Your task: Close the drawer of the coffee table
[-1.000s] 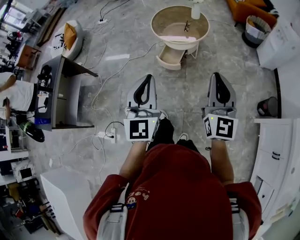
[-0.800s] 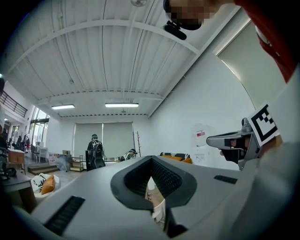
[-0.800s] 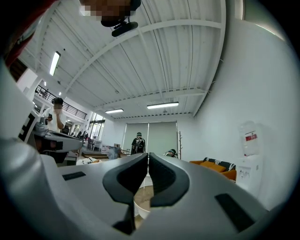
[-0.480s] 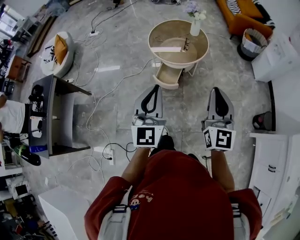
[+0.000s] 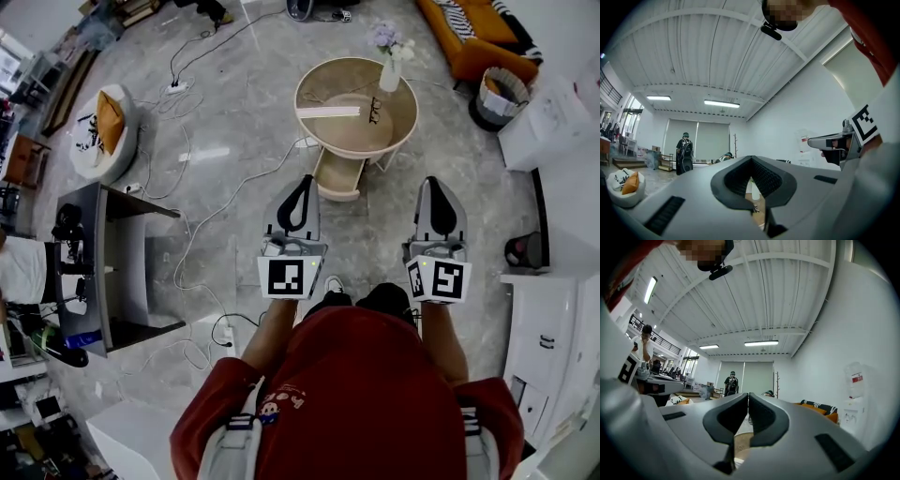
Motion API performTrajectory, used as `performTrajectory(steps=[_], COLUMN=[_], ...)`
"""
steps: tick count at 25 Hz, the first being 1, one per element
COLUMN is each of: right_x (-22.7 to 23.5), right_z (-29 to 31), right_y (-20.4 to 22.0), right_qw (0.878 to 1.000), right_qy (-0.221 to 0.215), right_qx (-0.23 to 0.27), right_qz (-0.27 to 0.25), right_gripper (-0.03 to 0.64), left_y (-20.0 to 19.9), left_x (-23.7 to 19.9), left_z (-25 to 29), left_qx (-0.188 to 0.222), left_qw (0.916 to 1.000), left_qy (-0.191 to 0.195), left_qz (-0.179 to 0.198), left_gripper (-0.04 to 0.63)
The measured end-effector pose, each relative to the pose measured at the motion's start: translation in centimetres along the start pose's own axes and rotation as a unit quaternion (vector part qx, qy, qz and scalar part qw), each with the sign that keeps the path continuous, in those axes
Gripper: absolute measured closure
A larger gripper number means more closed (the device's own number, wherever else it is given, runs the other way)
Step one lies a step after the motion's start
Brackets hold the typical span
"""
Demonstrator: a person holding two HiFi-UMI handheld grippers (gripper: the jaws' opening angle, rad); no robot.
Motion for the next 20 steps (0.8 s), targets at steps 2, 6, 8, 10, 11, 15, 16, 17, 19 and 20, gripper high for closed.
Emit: performTrajectory(steps=[2,6,8,10,11,15,16,17,19,20], right_x=[0.4,1.7,2.8,4.3,5.3,9.5,10.5,11.5,13.5,14.5], right_z=[0.9,2.7,3.7,4.7,5.2,8.8,9.7,10.4,11.7,12.3], right_y=[0.3,1.2,1.4,1.6,1.7,2.0,2.0,2.1,2.4,2.6], right_qw=[1.000,1.000,1.000,1.000,1.000,0.999,0.999,0.999,0.998,0.998], right_qy=[0.002,-0.001,-0.004,-0.010,-0.014,-0.035,-0.039,-0.043,-0.052,-0.057], right_qx=[-0.002,-0.004,-0.003,0.002,0.005,0.012,0.015,0.019,0.024,0.025], right_qz=[0.000,0.005,0.008,0.008,0.008,0.009,0.009,0.009,0.010,0.011], right_gripper=[0.594,0.594,0.594,0.594,0.594,0.594,0.594,0.594,0.594,0.594], left_y=[0.1,0.5,0.6,0.5,0.4,-0.5,-0.5,-0.5,-0.6,-0.6], left_x=[-0.3,-0.2,0.2,1.0,1.5,3.2,3.6,4.0,5.0,5.6], left_z=[1.0,3.2,4.4,5.8,6.6,10.5,11.5,12.4,14.1,15.0], left_qx=[0.002,-0.006,-0.005,-0.003,-0.003,0.008,0.007,0.006,0.006,0.007], left_qw=[1.0000,1.0000,1.0000,0.9999,0.9998,0.9994,0.9992,0.9990,0.9985,0.9981], left_qy=[0.000,-0.006,-0.007,-0.010,-0.013,-0.025,-0.028,-0.032,-0.044,-0.050], left_qz=[0.000,-0.003,0.005,0.014,0.016,0.024,0.029,0.032,0.033,0.035], left_gripper=[0.583,0.583,0.583,0.583,0.583,0.583,0.583,0.583,0.583,0.583])
Point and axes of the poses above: the fingertips, and each gripper's own axes: z forward along the fingers, x to its right, y out of its underside, the point moved 6 cm from there along -z, backward along the fingers, and after that the axes turned 14 degrees about -y, right-handed, at the moved point
